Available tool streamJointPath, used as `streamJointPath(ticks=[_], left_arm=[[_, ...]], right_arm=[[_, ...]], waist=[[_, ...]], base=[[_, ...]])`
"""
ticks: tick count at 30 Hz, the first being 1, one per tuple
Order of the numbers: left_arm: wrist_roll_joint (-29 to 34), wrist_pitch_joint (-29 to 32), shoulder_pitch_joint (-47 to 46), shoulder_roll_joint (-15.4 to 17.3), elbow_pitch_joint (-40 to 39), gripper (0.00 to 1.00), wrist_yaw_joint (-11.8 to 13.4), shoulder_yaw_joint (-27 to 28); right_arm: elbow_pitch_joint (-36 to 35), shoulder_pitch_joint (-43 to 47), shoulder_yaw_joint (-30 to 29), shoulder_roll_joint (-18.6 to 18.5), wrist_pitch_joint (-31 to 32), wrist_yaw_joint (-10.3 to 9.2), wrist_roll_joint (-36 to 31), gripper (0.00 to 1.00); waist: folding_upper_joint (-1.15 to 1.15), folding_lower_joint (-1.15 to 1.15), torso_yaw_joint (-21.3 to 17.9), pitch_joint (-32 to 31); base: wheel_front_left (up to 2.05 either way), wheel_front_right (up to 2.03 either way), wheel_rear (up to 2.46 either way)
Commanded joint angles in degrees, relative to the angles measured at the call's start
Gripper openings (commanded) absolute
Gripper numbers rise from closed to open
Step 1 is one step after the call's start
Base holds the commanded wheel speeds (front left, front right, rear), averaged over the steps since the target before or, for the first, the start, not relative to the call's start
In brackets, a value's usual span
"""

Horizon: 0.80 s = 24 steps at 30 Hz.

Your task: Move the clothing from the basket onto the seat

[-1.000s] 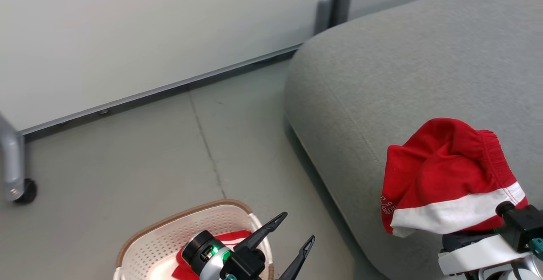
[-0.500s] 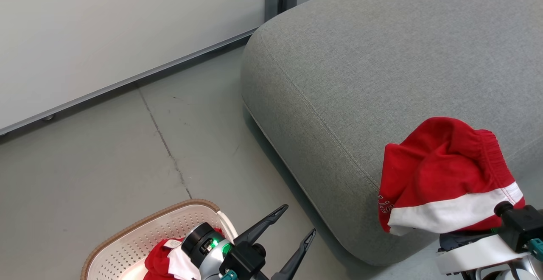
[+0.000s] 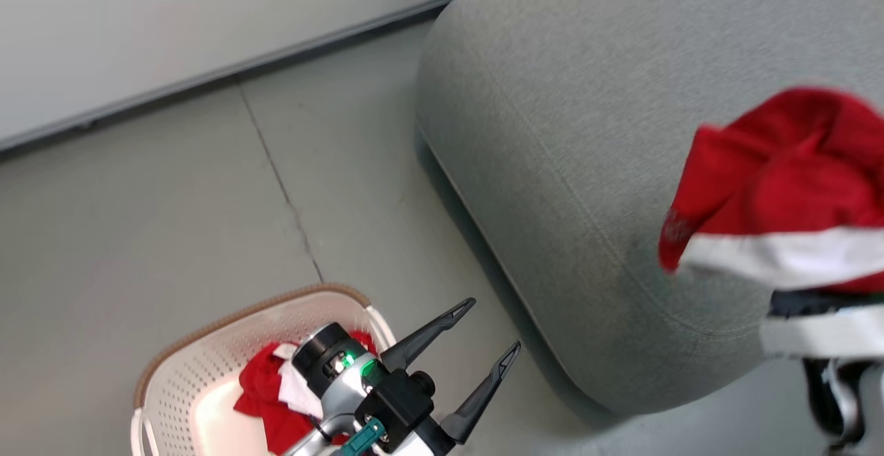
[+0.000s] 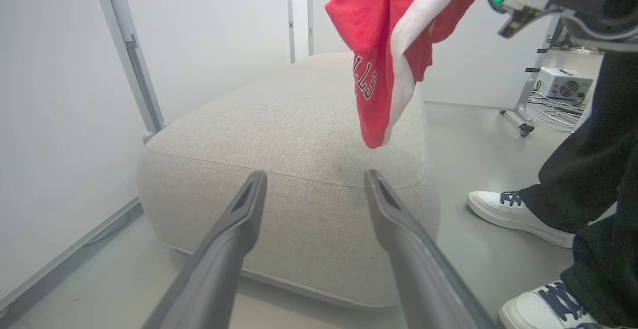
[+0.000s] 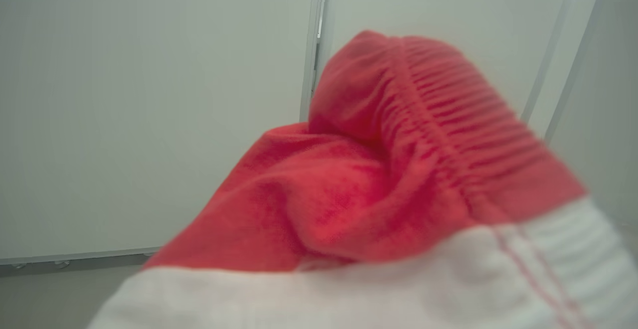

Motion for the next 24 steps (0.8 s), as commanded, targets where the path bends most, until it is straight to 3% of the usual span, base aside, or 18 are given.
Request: streamJointPath(ticks=[1,11,19,24], left_arm=[[0.78,-0.04,-1.69,1.41,-0.18,1.0,-0.03,-0.22],[1.8,-0.04,-8.8,6.98,-2.35,1.0,-0.03,-3.62],[2.04,-0.04,-13.56,9.05,-3.57,1.0,-0.03,-5.52],[3.42,-0.05,-15.08,10.18,-4.88,1.0,-0.03,-6.77]], right_arm=[[-0.23,-3.47,-1.01,-1.05,-0.27,0.03,-0.16,0.0],[5.3,-23.32,-7.03,-7.59,-0.26,0.03,1.76,0.0],[17.85,-35.41,-11.3,-13.46,-0.27,0.03,4.14,0.0],[28.51,-41.07,-9.5,-16.68,-0.27,0.03,4.87,0.0]], waist=[[0.0,0.0,1.68,4.55],[0.0,0.0,4.1,17.34],[0.0,0.0,6.71,23.54],[0.0,0.0,8.01,25.64]], base=[[0.0,0.0,0.0],[0.0,0.0,0.0],[0.0,0.0,0.0],[0.0,0.0,0.0]])
